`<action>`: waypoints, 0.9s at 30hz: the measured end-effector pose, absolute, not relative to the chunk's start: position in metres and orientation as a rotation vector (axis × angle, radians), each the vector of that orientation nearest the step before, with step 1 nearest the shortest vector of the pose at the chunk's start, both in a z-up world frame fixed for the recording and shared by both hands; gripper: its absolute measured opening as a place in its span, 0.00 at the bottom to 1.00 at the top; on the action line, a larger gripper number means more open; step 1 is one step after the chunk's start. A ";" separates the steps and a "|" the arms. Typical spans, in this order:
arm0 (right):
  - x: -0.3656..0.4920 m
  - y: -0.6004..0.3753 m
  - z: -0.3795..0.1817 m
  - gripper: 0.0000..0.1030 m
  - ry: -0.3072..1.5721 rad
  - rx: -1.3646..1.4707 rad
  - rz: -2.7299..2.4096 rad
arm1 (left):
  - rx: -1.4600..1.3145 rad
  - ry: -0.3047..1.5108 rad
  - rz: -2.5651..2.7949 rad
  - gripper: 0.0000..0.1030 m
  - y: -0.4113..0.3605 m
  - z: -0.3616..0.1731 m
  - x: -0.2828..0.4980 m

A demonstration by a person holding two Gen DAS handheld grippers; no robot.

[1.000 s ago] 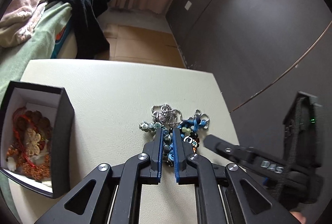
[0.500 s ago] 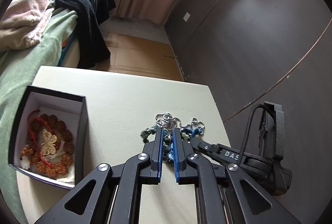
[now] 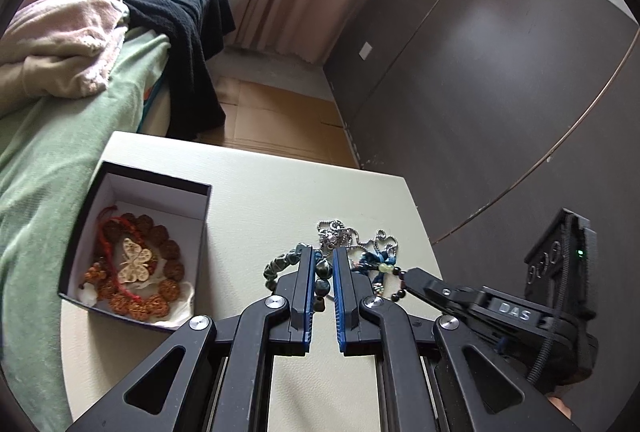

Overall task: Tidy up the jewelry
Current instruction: 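Close the right gripper on a green-and-black bead strand, then lift the bead strand into the black box and open the right gripper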

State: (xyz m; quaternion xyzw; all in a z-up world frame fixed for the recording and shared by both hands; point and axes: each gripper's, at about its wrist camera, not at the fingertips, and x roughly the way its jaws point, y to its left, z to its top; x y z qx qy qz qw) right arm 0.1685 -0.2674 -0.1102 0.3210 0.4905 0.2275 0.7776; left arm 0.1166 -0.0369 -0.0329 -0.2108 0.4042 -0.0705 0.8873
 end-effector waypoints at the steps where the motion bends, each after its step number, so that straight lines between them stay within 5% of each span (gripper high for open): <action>1: 0.165 -0.265 -0.106 0.09 1.053 0.697 0.505 | -0.440 0.834 -0.142 0.08 -0.034 -0.031 0.114; 22: 0.145 -0.218 -0.064 0.09 0.950 0.672 0.687 | -0.522 0.713 -0.017 0.11 0.043 -0.006 0.102; 24: 0.145 -0.213 -0.064 0.09 0.954 0.666 0.698 | -0.543 0.720 -0.013 0.28 0.051 -0.007 0.102; 26: 0.145 -0.207 -0.064 0.09 0.958 0.660 0.710 | -0.577 0.698 0.014 0.64 0.062 -0.008 0.099; 27: 0.145 -0.204 -0.064 0.09 0.960 0.658 0.717 | -0.589 0.681 0.029 0.68 0.066 -0.007 0.096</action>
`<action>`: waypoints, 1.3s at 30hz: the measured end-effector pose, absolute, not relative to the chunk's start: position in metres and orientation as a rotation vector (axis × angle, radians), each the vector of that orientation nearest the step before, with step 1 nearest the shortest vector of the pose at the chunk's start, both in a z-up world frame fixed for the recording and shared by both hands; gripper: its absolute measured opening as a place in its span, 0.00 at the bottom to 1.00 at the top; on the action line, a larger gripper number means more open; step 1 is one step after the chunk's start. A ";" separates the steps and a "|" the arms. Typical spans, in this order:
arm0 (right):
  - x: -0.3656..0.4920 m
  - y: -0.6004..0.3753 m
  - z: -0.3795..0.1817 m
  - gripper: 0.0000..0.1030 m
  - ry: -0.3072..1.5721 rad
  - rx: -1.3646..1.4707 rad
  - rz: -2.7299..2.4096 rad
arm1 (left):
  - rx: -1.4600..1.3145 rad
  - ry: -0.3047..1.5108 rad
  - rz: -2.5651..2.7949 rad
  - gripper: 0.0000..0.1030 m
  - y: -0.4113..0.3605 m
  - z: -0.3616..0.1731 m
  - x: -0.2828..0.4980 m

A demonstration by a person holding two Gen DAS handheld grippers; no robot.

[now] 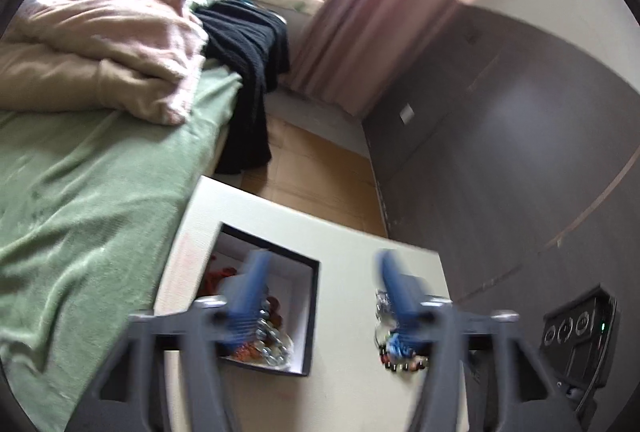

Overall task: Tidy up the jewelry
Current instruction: 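Lift the bead strand into the black box and open the right gripper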

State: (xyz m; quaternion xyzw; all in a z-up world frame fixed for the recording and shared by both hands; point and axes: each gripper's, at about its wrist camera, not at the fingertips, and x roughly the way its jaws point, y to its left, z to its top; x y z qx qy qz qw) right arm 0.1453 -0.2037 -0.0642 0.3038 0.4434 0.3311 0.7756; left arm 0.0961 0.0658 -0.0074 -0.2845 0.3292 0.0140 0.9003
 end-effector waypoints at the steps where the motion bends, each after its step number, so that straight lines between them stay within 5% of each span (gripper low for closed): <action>1: 0.145 -0.200 -0.064 0.09 0.962 0.657 0.727 | -0.597 0.665 0.043 0.69 0.070 -0.007 0.094; 25: 0.150 -0.127 -0.055 0.09 0.928 0.645 0.823 | -0.604 0.683 0.081 0.69 0.088 -0.007 0.082; 28: 0.152 -0.137 -0.058 0.16 0.946 0.634 0.770 | -0.607 0.688 0.077 0.69 0.086 -0.008 0.084; 31: 0.154 -0.154 -0.063 0.41 0.962 0.628 0.706 | -0.608 0.696 0.069 0.69 0.081 -0.009 0.087; 39: 0.152 -0.206 -0.074 0.42 1.000 0.623 0.551 | -0.562 0.714 0.029 0.69 0.055 -0.010 0.098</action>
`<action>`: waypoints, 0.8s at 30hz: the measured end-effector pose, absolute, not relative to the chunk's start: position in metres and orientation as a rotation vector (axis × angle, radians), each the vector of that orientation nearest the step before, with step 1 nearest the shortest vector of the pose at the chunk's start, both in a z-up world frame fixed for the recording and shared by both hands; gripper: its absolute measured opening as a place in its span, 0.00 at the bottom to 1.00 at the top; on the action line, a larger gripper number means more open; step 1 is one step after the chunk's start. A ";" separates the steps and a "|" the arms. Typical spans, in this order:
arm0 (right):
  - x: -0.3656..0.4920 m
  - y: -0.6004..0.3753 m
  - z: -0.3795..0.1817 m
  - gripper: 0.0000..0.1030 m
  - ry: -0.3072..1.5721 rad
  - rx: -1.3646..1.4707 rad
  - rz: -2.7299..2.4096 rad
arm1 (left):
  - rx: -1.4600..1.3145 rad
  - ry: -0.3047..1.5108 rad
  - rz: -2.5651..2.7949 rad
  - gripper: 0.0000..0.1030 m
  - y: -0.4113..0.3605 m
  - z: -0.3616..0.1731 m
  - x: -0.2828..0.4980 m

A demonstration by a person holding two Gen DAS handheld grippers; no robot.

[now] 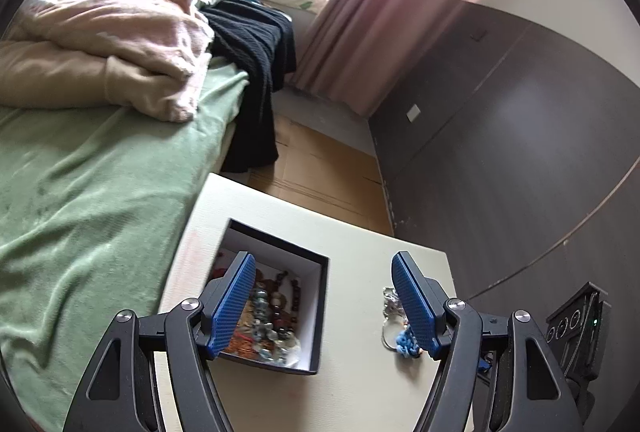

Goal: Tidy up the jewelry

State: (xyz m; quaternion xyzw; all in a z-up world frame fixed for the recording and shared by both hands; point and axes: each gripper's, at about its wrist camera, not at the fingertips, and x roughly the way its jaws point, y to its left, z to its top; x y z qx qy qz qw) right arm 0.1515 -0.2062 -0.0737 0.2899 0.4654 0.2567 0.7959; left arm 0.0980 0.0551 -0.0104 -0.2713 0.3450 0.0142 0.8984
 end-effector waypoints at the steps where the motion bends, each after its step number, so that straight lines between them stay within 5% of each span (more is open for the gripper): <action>1: 0.152 -0.210 -0.073 0.42 1.001 0.619 0.541 | -0.556 0.716 0.025 0.69 0.052 -0.011 0.099; 24: 0.164 -0.298 -0.081 0.42 1.068 0.672 0.351 | -0.266 0.834 -0.123 0.68 -0.069 -0.043 0.143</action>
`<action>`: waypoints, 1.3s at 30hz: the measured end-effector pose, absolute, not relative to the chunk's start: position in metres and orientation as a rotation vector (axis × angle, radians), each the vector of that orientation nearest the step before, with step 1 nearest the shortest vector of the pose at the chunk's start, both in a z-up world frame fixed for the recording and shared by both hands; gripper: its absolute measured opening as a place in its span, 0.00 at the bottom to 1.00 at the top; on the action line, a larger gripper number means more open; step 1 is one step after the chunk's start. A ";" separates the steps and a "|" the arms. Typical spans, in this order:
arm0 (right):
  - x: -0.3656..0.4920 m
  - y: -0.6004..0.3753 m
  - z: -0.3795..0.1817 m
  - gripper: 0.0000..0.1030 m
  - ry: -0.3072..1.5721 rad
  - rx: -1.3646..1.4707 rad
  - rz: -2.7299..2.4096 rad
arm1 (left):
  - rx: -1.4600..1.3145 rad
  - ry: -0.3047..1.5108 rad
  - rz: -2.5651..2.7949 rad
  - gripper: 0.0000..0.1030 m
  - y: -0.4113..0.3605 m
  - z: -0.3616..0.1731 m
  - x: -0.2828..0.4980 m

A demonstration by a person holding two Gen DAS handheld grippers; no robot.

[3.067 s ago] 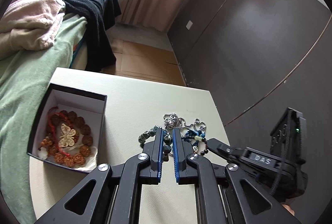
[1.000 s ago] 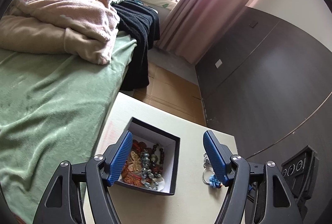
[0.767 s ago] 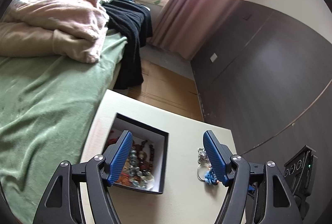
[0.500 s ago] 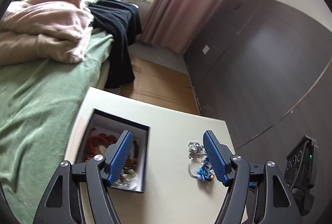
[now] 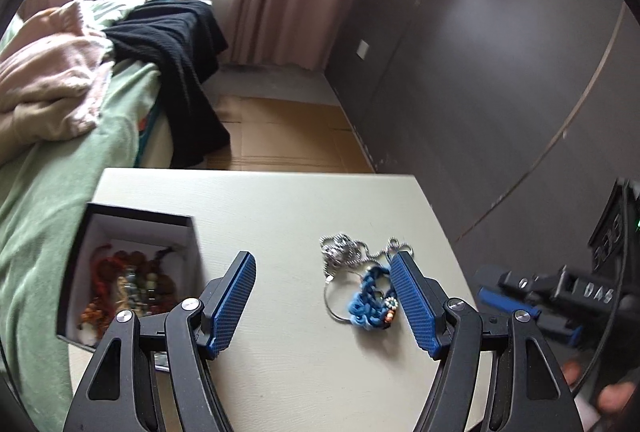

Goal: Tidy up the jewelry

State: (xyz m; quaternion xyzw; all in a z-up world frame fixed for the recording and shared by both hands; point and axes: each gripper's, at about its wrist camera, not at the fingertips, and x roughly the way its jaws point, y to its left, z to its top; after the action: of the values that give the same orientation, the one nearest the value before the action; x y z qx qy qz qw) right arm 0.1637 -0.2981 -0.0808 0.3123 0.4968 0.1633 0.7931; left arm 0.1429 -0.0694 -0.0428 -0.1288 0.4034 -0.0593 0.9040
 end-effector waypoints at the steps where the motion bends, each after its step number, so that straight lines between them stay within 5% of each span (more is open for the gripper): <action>1: 0.164 -0.301 -0.081 0.42 1.070 0.665 0.338 | -0.250 0.843 -0.127 0.66 -0.075 -0.046 0.145; 8: 0.170 -0.319 -0.091 0.42 1.091 0.681 0.314 | -0.166 0.916 -0.148 0.52 -0.110 -0.074 0.158; 22: 0.179 -0.313 -0.107 0.42 1.137 0.687 0.308 | -0.092 1.029 -0.151 0.50 -0.133 -0.123 0.179; 24: 0.179 -0.313 -0.107 0.42 1.136 0.686 0.305 | -0.096 1.018 -0.159 0.45 -0.131 -0.122 0.178; 25: 0.179 -0.312 -0.108 0.42 1.138 0.681 0.298 | -0.104 1.019 -0.171 0.29 -0.130 -0.121 0.178; 26: 0.179 -0.312 -0.109 0.42 1.140 0.678 0.291 | -0.124 1.031 -0.191 0.23 -0.128 -0.122 0.178; 29: 0.180 -0.310 -0.113 0.42 1.151 0.678 0.285 | -0.149 1.032 -0.186 0.19 -0.122 -0.119 0.176; 39: 0.181 -0.287 -0.119 0.42 1.138 0.615 0.286 | -0.284 0.946 -0.184 0.19 -0.083 -0.082 0.161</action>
State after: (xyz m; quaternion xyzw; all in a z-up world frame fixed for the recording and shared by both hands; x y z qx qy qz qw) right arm 0.1811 -0.2867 -0.1189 0.2855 0.5284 0.1329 0.7884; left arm 0.1614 -0.0834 -0.0818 -0.1360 0.4532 -0.0883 0.8765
